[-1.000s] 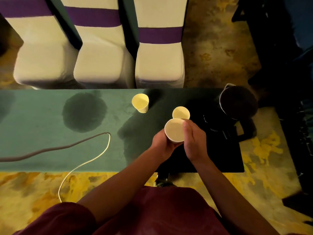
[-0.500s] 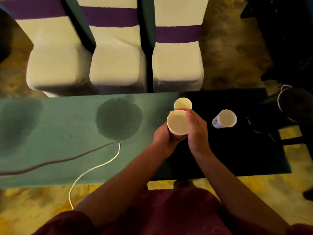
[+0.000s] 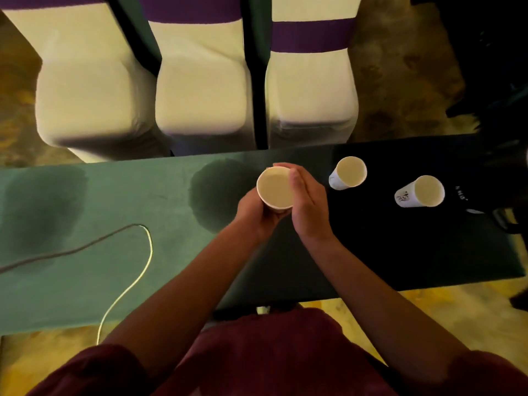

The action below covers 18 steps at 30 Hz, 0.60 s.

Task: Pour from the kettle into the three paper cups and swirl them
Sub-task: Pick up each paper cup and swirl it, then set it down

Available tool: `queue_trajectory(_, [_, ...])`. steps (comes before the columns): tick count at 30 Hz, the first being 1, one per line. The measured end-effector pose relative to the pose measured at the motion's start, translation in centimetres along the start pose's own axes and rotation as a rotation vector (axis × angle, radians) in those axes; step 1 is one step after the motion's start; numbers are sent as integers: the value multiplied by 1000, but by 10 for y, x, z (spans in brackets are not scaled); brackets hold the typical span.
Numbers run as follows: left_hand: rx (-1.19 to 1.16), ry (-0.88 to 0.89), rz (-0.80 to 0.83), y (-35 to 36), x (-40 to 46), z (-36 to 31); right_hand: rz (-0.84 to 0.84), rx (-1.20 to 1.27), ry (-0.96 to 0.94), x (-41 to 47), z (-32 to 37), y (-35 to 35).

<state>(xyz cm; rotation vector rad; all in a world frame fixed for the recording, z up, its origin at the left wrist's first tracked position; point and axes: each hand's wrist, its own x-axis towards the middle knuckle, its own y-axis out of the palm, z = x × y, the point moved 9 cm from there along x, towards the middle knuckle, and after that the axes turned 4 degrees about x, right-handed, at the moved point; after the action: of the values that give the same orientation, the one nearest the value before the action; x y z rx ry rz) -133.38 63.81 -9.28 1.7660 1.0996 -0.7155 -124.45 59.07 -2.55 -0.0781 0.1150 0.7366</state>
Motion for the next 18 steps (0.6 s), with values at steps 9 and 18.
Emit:
queue_trajectory(9, [-41, -54, -92, -45, 24, -22, 71, -88, 46, 11, -21, 43])
queue_trajectory(18, [38, -84, -108, -80, 56, -46, -18, -106, 82, 27, -50, 82])
